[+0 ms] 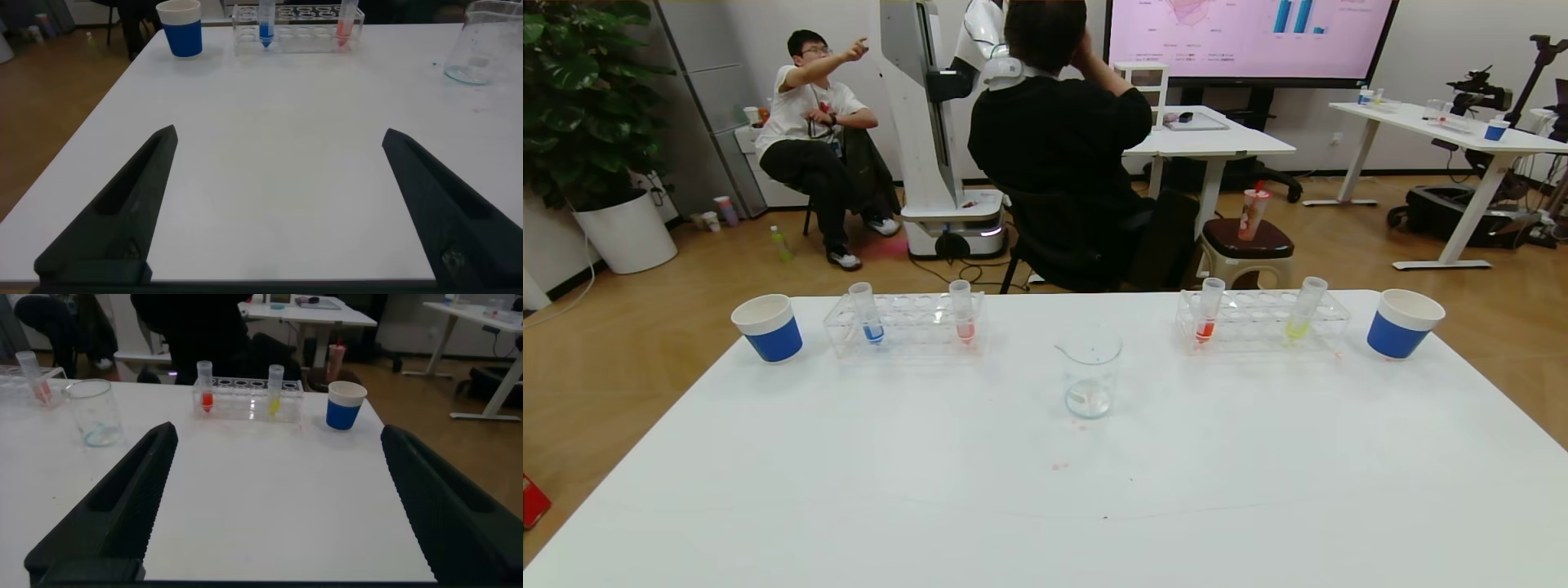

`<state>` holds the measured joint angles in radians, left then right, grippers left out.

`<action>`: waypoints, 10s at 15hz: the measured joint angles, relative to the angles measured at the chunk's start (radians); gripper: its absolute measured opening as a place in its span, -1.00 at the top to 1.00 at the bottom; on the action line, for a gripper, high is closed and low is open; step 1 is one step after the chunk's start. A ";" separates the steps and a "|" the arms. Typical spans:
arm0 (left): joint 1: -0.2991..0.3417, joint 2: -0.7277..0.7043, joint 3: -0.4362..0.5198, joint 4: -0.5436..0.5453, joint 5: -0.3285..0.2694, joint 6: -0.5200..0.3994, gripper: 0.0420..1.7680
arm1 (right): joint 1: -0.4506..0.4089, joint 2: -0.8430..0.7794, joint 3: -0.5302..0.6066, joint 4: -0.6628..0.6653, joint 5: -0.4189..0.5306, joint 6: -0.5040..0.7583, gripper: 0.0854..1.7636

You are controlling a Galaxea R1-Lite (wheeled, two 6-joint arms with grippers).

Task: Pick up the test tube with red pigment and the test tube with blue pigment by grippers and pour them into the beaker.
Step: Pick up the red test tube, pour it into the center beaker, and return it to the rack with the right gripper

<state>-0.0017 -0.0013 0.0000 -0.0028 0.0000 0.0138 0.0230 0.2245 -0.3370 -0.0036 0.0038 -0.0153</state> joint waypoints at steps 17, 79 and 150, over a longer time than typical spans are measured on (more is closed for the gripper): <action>0.000 0.000 0.000 0.000 0.000 -0.001 -0.98 | 0.056 1.118 -0.119 -0.904 0.008 0.024 -0.97; 0.000 0.000 0.000 0.001 0.000 0.000 -0.98 | 0.333 1.845 -0.706 -1.155 -0.015 -0.028 0.49; 0.000 0.000 0.000 0.000 0.000 0.000 -0.98 | 0.318 2.146 -0.905 -1.446 0.768 -1.633 0.49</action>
<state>-0.0017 -0.0013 0.0000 -0.0023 0.0000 0.0134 0.3406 2.3702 -1.2417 -1.4500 0.7715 -1.6487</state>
